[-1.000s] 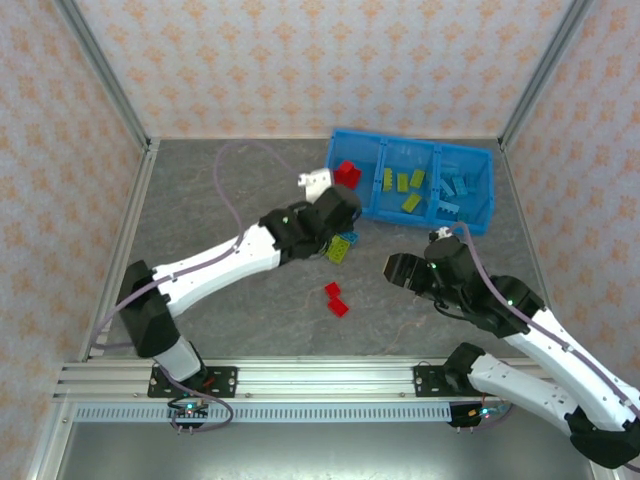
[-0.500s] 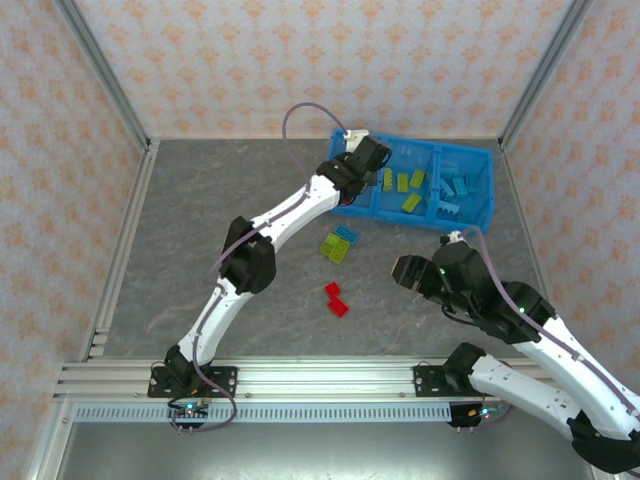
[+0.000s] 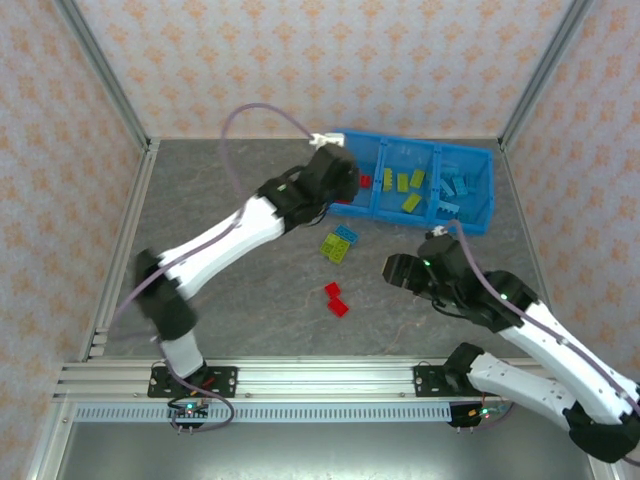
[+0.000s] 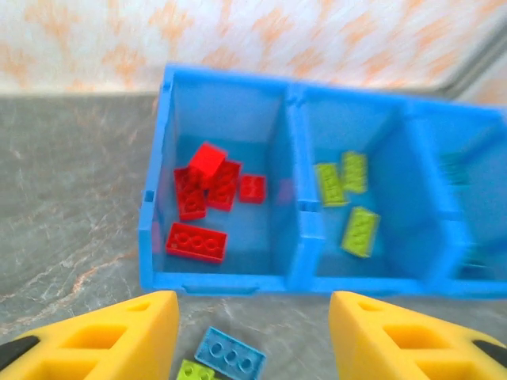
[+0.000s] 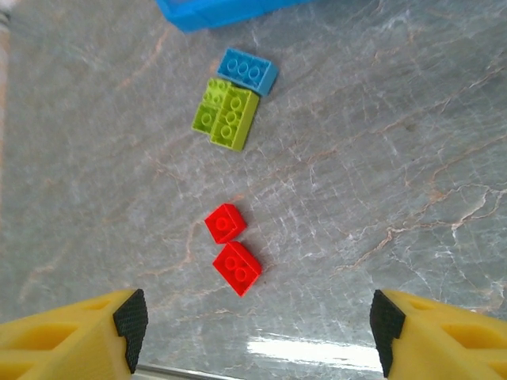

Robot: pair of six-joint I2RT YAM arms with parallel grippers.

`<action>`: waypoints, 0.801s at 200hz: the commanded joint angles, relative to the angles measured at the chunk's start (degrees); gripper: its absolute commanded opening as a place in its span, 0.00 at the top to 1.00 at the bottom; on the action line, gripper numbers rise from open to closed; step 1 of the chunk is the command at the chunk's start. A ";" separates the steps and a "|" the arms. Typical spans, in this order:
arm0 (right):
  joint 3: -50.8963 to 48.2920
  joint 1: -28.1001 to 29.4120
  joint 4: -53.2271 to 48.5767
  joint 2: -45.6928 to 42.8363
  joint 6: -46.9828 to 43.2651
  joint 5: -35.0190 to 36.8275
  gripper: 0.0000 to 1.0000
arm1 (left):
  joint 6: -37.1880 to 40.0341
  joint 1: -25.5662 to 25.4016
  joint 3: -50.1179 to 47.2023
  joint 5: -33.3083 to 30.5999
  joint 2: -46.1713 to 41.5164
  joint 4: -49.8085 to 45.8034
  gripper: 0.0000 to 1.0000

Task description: Sort the legos into containers by color

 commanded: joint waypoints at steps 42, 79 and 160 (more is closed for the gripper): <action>1.26 12.47 9.97 23.03 -12.23 -3.40 0.22 | 15.65 -6.75 -29.51 17.91 -38.22 -7.25 0.45; 0.87 14.49 12.81 35.00 -20.48 -3.07 0.20 | 21.80 -6.82 -38.80 22.93 -53.03 -15.73 0.31; 6.95 14.49 16.47 53.78 -26.95 -4.86 0.40 | 30.18 -6.77 -47.72 26.76 -58.50 -13.88 0.03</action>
